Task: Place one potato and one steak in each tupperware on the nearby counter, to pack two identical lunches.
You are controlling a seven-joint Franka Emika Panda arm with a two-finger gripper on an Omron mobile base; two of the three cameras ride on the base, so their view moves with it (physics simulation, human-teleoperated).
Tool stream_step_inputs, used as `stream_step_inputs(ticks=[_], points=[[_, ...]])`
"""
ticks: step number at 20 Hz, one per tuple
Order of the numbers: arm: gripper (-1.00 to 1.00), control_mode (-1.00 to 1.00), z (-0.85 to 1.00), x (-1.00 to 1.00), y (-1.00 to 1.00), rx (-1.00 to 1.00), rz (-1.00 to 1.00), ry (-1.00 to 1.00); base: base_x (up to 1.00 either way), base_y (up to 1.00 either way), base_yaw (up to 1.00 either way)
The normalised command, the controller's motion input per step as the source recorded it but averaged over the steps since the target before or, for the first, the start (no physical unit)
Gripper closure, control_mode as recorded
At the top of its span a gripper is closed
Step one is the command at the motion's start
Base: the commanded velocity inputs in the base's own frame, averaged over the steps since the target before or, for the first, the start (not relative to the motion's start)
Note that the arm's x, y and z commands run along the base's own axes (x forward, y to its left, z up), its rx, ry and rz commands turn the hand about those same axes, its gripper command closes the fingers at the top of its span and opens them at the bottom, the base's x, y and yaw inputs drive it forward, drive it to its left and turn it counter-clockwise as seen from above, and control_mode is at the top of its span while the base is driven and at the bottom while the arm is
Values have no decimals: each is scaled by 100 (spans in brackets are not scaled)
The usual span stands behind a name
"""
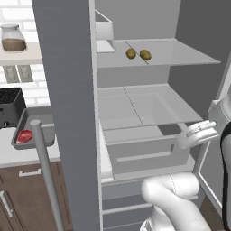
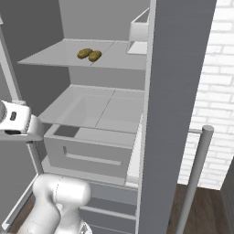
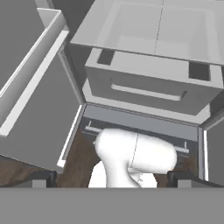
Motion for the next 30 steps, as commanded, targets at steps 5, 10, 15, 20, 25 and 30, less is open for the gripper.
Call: stream_step_inputs(ticks=[5,10,15,20,25,30], points=[[-100,-100,39,83,-26,18,6,-1,0,0,0],[-100,-100,69,89,-26,6,18,-1,0,0,0],[-100,-100,51,100,2,-5,1,-10,0,0,0],[-100,-100,19,87,0,-7,-1,-24,0,0,0],[-100,-100,1,81,0,-13,0,-33,0,0,0],[-100,-100,8,60,-12,-5,0,-15,0,0,0]])
